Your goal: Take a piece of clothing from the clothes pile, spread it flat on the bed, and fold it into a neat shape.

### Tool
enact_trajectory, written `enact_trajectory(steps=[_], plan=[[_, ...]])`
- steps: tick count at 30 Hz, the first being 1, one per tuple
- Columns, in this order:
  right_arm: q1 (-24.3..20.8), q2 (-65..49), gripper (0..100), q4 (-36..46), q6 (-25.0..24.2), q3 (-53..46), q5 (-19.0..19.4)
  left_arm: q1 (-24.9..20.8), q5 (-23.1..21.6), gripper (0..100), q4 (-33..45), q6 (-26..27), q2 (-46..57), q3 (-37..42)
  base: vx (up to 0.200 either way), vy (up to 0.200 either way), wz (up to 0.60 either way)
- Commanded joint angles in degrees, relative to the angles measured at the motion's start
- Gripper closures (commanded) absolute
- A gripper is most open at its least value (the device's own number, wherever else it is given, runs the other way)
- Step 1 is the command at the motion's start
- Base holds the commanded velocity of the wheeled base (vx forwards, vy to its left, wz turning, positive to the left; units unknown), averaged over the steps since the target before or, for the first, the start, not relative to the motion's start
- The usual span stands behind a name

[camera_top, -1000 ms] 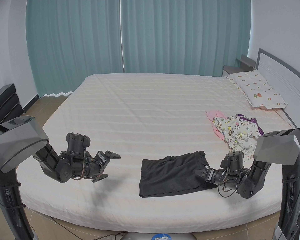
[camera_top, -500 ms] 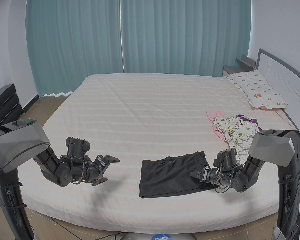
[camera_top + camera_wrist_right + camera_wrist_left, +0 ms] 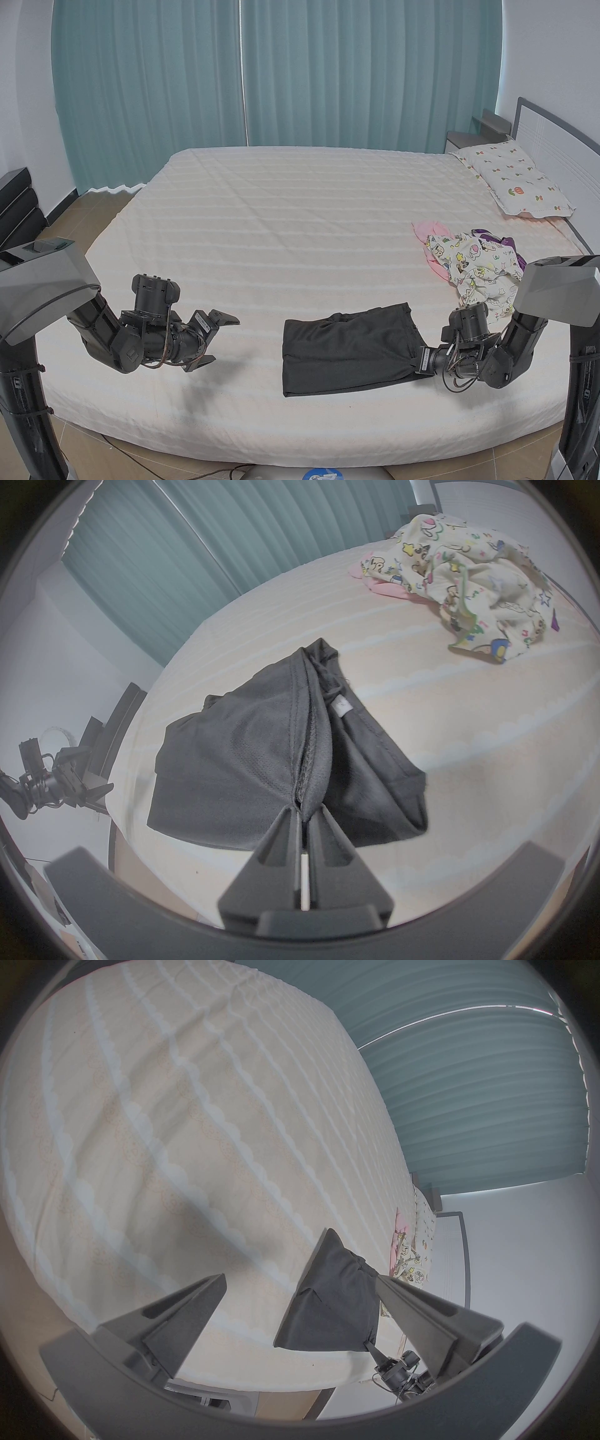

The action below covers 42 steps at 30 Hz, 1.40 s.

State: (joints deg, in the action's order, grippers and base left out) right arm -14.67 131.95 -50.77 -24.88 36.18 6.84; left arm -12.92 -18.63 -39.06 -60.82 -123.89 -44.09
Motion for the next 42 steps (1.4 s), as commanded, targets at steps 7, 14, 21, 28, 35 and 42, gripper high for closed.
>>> enact_trajectory(steps=[7, 14, 21, 28, 35, 42], plan=[[1.75, -3.28, 0, -0.03, 0.71, -3.84, 0.02, 0.0, -0.01, 0, -0.05, 0.0, -0.21, 0.06, 0.0, 0.0, 0.0], [2.36, -4.07, 0, -0.11, 1.33, -3.22, 0.02, 0.0, -0.01, 0, 0.04, 0.0, -0.21, 0.06, 0.0, 0.0, 0.0], [3.06, -2.75, 0, 1.91, -4.56, 8.47, -0.07, 0.0, -0.01, 0, -0.05, 0.0, -0.21, -0.03, 0.0, 0.0, 0.0], [2.27, 4.37, 0, 8.41, -6.41, 21.21, -0.51, 0.0, 0.08, 0, -0.05, 0.0, -0.21, -0.03, 0.0, 0.0, 0.0], [2.1, 8.15, 0, 11.57, -6.5, 28.24, -0.51, 0.0, 0.08, 0, -0.05, 0.0, -0.21, -0.03, 0.0, 0.0, 0.0], [1.75, 12.45, 0, 12.63, -6.41, 33.34, -1.21, 0.0, -0.01, 0, -0.14, 0.0, -0.3, -0.03, 0.0, 0.0, 0.0]])
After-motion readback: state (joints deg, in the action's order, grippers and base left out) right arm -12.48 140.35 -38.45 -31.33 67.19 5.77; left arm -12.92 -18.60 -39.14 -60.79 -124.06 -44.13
